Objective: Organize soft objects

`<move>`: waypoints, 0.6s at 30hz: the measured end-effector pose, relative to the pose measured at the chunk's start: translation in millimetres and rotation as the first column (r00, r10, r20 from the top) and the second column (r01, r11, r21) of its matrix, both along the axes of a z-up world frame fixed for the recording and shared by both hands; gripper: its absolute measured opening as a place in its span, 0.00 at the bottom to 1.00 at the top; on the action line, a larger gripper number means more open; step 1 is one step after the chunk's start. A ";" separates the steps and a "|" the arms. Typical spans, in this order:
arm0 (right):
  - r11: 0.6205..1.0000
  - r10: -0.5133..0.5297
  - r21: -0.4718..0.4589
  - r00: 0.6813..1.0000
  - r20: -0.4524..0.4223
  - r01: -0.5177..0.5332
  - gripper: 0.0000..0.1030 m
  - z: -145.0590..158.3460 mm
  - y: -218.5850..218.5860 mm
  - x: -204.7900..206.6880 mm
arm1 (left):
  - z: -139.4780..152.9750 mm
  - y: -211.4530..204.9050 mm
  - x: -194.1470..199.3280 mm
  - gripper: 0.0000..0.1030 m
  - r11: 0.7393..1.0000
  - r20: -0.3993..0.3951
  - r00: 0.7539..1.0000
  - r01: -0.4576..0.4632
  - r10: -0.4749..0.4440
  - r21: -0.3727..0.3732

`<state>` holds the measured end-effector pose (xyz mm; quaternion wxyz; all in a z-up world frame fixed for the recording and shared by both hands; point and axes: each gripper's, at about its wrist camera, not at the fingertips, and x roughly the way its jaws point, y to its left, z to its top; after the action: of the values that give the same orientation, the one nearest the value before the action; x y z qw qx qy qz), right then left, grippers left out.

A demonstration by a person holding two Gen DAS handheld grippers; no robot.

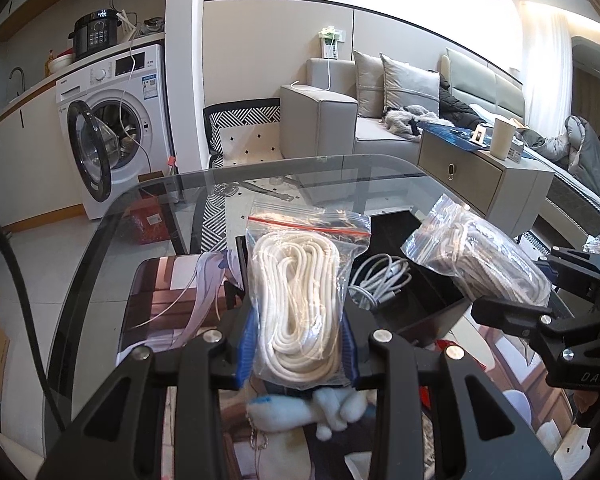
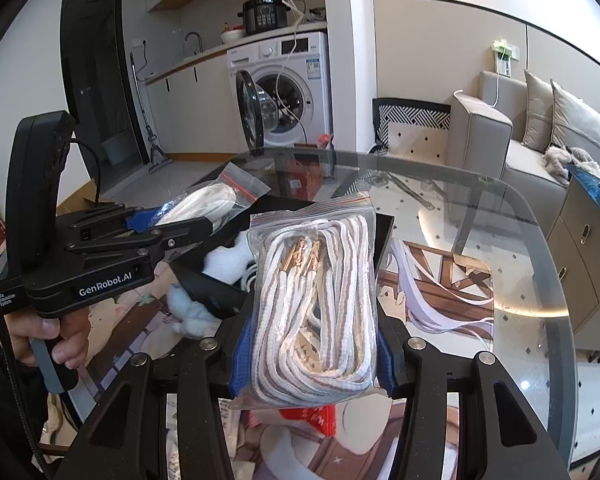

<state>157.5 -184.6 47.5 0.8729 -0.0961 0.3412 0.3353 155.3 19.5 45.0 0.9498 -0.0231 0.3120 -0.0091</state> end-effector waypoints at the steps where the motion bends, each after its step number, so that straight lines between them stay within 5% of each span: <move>1: 1.000 0.000 -0.001 1.000 -0.001 0.000 0.48 -0.3 1.2 3.0 | -1.3 1.2 4.2 0.32 1.000 -0.005 1.000 -0.002 0.002 -0.004; 18: 0.992 0.028 -0.115 0.993 -0.114 -0.041 0.48 -1.5 34.6 39.6 | -14.2 2.8 29.2 0.32 1.000 -0.061 0.998 -0.005 0.004 -0.011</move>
<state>197.1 -150.0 46.0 0.8392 -0.1341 0.4072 0.3346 184.6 22.2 30.8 0.9397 -0.0294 0.3406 -0.0081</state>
